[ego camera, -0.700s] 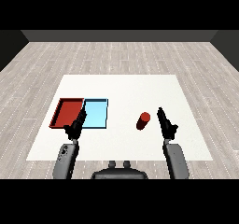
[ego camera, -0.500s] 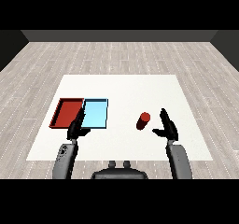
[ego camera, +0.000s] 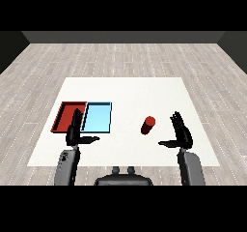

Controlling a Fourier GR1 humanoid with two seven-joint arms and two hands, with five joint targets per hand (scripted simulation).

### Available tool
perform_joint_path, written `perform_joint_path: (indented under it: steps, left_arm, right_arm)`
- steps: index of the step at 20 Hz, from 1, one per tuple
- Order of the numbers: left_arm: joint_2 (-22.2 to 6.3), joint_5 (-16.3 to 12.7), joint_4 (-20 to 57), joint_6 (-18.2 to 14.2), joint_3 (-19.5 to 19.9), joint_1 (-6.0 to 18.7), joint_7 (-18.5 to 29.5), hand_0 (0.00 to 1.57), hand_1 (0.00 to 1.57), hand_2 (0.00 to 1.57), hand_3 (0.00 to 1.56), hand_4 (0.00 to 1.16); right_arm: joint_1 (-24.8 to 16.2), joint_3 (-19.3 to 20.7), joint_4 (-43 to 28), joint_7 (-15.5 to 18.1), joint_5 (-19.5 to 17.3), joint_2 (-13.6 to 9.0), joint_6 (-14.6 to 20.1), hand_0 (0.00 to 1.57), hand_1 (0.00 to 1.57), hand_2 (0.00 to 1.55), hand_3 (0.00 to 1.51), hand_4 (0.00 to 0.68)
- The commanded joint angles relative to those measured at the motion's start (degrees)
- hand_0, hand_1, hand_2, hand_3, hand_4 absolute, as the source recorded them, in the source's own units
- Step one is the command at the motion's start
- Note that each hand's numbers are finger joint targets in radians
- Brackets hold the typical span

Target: Pick the red can and put it in the red box

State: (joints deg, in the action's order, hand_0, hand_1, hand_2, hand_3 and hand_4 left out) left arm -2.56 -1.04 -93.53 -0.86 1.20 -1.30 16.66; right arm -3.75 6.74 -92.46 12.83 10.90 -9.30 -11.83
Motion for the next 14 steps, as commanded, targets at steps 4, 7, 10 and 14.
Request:
perform_joint_path:
  steps: [4, 7, 10, 14]
  left_arm:
    - [-1.06, -1.30, -1.79, 2.19, 1.53, -2.74, 4.09, 0.00, 0.00, 0.00, 0.00, 0.00]
    - [-1.26, -1.91, 0.83, 2.28, 2.83, 0.28, 4.57, 0.00, 0.00, 0.00, 0.00, 0.00]
    - [-1.19, -1.72, -2.36, 2.18, 2.19, -1.00, 2.54, 0.00, 0.00, 0.00, 0.00, 0.00]
    - [0.21, -0.79, -0.34, 2.20, 0.58, -0.91, 4.62, 0.00, 0.00, 0.00, 0.00, 0.00]
  right_arm:
    - [1.13, 2.70, 4.96, 5.33, -0.11, -0.53, -3.60, 0.00, 0.00, 0.00, 0.00, 0.000]
    - [1.61, 1.54, 3.41, 4.96, -1.48, 1.05, -2.46, 0.00, 0.00, 0.00, 0.00, 0.000]
    - [1.41, 4.50, 4.51, 5.64, 0.12, -0.98, -4.52, 0.00, 0.00, 0.00, 0.00, 0.000]
    - [0.28, 3.39, 8.00, 8.57, -1.43, 1.32, -4.21, 0.00, 0.00, 0.00, 0.00, 0.000]
